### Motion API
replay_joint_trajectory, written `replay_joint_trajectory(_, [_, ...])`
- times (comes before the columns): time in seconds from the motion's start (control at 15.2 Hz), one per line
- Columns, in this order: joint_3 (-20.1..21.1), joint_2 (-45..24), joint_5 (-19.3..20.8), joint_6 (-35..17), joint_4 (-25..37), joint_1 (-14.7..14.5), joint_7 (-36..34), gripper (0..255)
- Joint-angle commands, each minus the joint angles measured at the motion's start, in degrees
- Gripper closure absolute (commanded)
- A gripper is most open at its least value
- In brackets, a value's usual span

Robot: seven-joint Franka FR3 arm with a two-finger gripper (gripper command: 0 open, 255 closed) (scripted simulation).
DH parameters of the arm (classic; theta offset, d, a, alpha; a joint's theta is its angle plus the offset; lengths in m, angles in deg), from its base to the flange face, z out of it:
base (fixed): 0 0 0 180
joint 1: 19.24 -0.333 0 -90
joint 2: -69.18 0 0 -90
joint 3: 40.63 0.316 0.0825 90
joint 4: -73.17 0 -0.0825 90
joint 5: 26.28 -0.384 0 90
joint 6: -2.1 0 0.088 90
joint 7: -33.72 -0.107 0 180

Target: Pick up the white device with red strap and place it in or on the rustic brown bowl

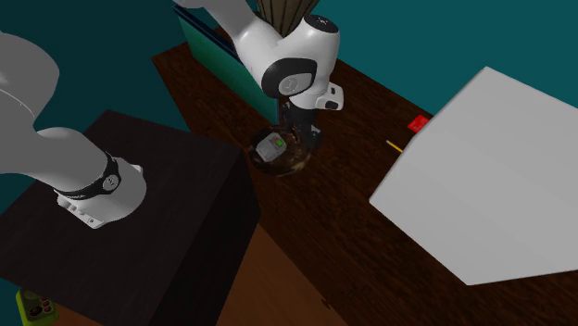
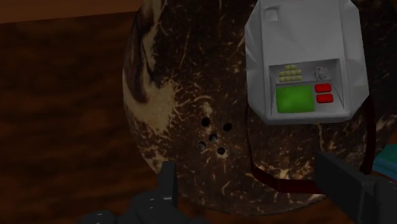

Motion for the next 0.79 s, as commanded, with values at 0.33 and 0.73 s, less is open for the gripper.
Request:
replay_joint_trajectory(0.33, [2.21, 5.89, -3.49, 6.20, 0.62, 1.46, 2.39, 0])
replay_joint_trajectory(0.73, [2.20, 5.89, -3.49, 6.20, 0.62, 1.45, 2.40, 0])
